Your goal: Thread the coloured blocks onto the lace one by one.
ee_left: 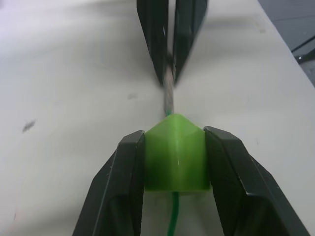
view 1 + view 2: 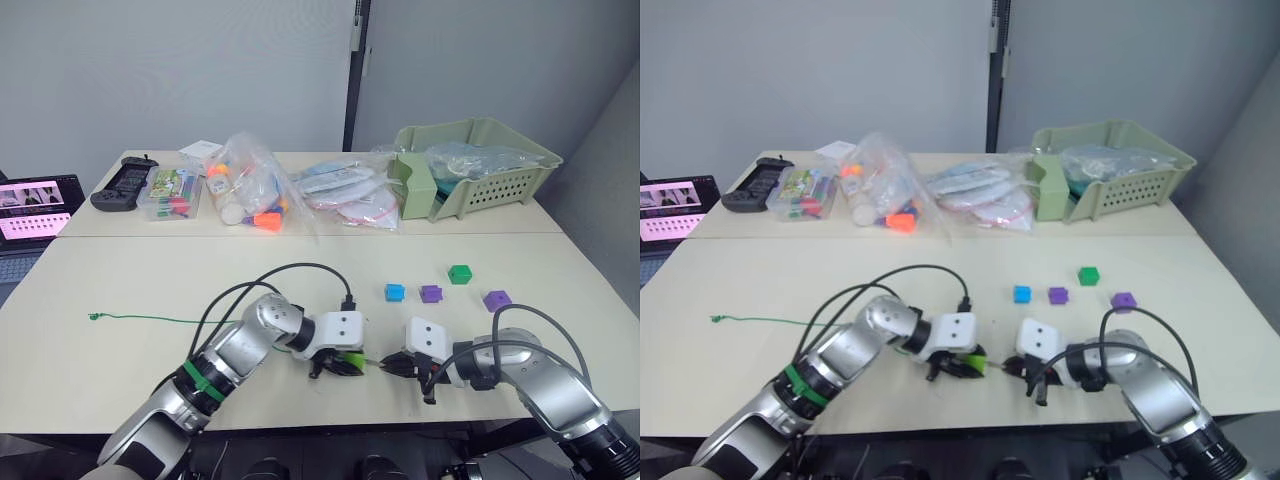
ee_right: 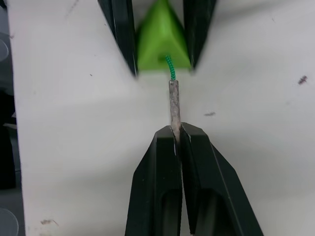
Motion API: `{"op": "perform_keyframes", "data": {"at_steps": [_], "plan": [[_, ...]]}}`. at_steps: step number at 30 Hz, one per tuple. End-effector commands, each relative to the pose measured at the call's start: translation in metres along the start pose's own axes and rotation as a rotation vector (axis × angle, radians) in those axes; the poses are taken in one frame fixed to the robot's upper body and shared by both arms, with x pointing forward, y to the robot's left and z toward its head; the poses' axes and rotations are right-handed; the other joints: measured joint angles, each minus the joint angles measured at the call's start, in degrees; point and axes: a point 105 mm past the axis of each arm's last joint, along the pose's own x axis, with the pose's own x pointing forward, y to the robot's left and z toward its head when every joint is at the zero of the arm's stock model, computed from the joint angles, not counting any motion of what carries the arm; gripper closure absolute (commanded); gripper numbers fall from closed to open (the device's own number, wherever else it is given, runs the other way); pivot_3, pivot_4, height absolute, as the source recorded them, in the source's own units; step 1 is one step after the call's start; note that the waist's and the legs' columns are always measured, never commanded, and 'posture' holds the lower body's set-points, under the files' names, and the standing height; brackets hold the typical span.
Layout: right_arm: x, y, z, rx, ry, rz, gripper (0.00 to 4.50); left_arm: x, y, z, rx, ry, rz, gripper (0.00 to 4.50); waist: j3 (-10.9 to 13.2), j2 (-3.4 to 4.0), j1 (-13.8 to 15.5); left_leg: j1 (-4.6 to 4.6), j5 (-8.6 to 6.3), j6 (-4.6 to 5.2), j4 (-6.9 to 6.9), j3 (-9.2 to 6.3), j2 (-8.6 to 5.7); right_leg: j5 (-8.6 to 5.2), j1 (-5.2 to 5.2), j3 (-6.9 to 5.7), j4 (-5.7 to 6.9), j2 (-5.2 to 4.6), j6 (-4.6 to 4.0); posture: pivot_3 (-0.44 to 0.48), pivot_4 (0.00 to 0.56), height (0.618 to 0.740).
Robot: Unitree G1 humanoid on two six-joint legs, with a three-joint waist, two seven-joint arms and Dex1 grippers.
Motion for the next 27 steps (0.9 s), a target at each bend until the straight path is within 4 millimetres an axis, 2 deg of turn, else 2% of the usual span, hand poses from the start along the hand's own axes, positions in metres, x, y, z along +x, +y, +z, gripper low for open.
{"op": "perform_keyframes", "data": {"at_steps": [1,3,5,7,10,14,18,20,23,25,27], "plan": [[-0.006,-0.011,-0.003,-0.024,0.040,-0.046,4.50,-0.033,0.003,-0.045,-0.071,0.092,0.060,3.18,0.00,0.00,-0.10,0.00,0.00,0.00,0.00,0.02,0.05,0.00,-0.01,0.00,-0.01,0.00,0.00,0.000,0.150,0.740],[-0.007,-0.013,0.002,-0.046,0.034,-0.042,4.50,-0.070,0.001,-0.077,-0.090,0.165,0.094,3.18,0.00,0.00,-0.61,0.01,0.00,0.00,-0.03,0.04,0.15,0.02,-0.04,0.00,0.00,0.01,-0.04,0.000,0.150,0.740],[-0.007,-0.013,0.006,-0.061,0.028,-0.035,4.50,-0.100,-0.004,-0.098,-0.138,0.212,0.117,3.18,0.00,0.00,-1.21,0.06,0.00,0.00,-0.08,0.09,0.34,0.04,-0.07,-0.03,0.00,0.09,-0.16,0.000,0.150,0.740],[-0.008,-0.013,0.009,-0.071,0.024,-0.031,4.50,-0.125,-0.012,-0.110,-0.149,0.233,0.117,3.18,-0.01,0.01,-1.46,0.24,-0.01,0.00,-0.25,0.17,0.48,0.02,-0.06,-0.04,0.02,0.18,-0.32,0.000,0.150,0.740],[-0.009,-0.013,0.011,-0.085,0.027,-0.022,4.50,-0.176,-0.025,-0.137,-0.239,0.314,0.164,3.18,-0.01,0.03,-1.62,0.41,-0.01,0.00,-0.41,0.28,0.51,-0.06,-0.09,-0.04,0.15,0.19,-0.44,0.000,0.150,0.740],[-0.009,-0.011,0.012,-0.099,0.028,-0.006,4.50,-0.218,-0.044,-0.159,-0.330,0.365,0.203,3.18,0.00,0.04,-1.60,0.44,-0.01,0.01,-0.49,0.36,0.51,-0.23,-0.23,-0.06,0.43,0.17,-0.54,0.000,0.150,0.740],[-0.010,-0.010,0.013,-0.112,0.030,0.013,4.50,-0.236,-0.054,-0.166,-0.345,0.370,0.213,3.18,0.01,0.05,-1.46,0.43,-0.01,0.01,-0.55,0.45,0.51,-0.29,-0.36,-0.06,0.54,0.14,-0.58,0.000,0.150,0.740],[-0.010,-0.010,0.014,-0.117,0.029,0.017,4.50,-0.237,-0.051,-0.164,-0.332,0.354,0.231,3.18,0.01,0.06,-1.30,0.42,-0.01,0.01,-0.55,0.52,0.51,-0.29,-0.37,-0.06,0.55,0.14,-0.58,0.000,0.150,0.740],[-0.008,-0.011,0.016,-0.124,0.025,0.021,4.50,-0.232,-0.032,-0.150,-0.289,0.254,0.298,3.18,0.01,0.05,-1.10,0.39,-0.01,0.01,-0.54,0.72,0.51,-0.29,-0.39,-0.07,0.56,0.12,-0.58,0.000,0.150,0.740],[-0.007,-0.011,0.017,-0.126,0.023,0.022,4.50,-0.230,-0.022,-0.137,-0.282,0.178,0.317,2.15,0.01,0.05,-0.82,0.33,-0.01,0.01,-0.52,0.82,0.50,-0.29,-0.41,-0.09,0.56,0.12,-0.57,0.000,0.150,0.740],[-0.007,-0.011,0.021,-0.132,0.015,0.025,4.50,-0.230,-0.007,-0.111,-0.235,0.085,0.334,1.56,0.02,0.03,-0.39,0.14,-0.01,0.01,-0.39,0.82,0.50,-0.29,-0.53,-0.17,0.62,0.12,-0.57,0.000,0.150,0.740]]}}
